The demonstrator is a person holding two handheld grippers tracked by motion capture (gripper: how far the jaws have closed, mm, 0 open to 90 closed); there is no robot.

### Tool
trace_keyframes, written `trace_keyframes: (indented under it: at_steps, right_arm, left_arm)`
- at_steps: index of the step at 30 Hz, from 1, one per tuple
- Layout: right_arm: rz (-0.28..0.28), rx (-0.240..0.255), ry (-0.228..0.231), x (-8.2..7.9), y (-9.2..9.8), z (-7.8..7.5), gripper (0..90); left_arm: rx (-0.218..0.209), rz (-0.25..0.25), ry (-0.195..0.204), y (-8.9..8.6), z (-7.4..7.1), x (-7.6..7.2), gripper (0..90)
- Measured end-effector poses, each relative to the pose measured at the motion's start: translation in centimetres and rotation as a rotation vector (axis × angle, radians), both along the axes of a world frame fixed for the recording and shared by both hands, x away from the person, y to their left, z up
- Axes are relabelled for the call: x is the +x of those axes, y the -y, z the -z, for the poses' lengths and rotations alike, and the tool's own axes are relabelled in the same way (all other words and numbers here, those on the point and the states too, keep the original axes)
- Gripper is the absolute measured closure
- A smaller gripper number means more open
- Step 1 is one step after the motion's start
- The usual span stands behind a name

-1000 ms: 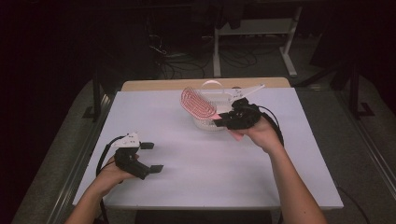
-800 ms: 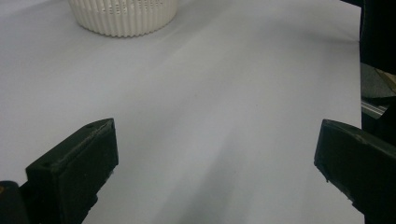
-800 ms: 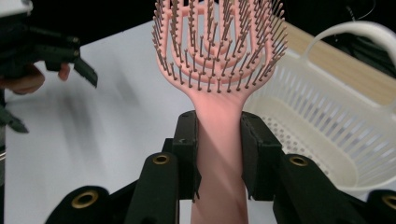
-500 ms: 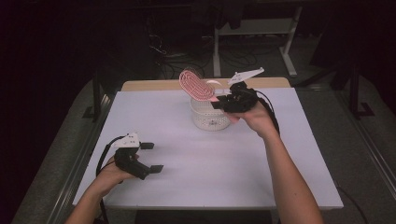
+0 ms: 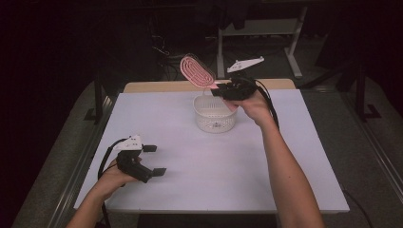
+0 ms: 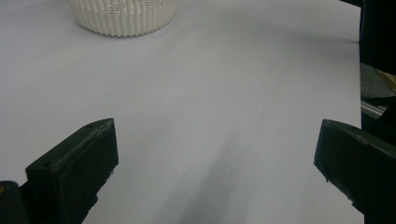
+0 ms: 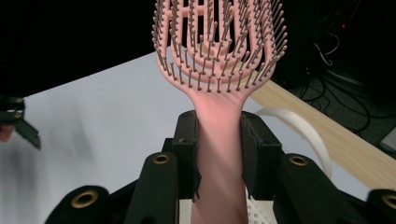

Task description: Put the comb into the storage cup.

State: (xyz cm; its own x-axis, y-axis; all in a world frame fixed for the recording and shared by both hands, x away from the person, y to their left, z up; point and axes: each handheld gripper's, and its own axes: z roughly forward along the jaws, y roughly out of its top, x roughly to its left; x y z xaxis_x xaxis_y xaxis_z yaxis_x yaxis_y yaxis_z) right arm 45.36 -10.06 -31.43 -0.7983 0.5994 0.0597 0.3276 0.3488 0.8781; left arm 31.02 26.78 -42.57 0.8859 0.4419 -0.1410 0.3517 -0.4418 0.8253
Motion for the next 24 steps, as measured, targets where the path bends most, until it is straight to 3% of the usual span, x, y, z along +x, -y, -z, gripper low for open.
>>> trace_keyframes:
  at_steps: [13, 24]
  right_arm:
    - [0.003, 0.0, -0.014, 2.5, -1.7, 2.1, 68.5]
    - [-0.02, -0.037, -0.024, 3.2, -2.4, 3.5, 68.4]
  left_arm:
    - [-0.008, -0.002, -0.003, -0.2, 0.0, 0.1, 0.0]
    - [-0.008, -0.001, -0.003, -0.1, 0.0, 0.1, 0.0]
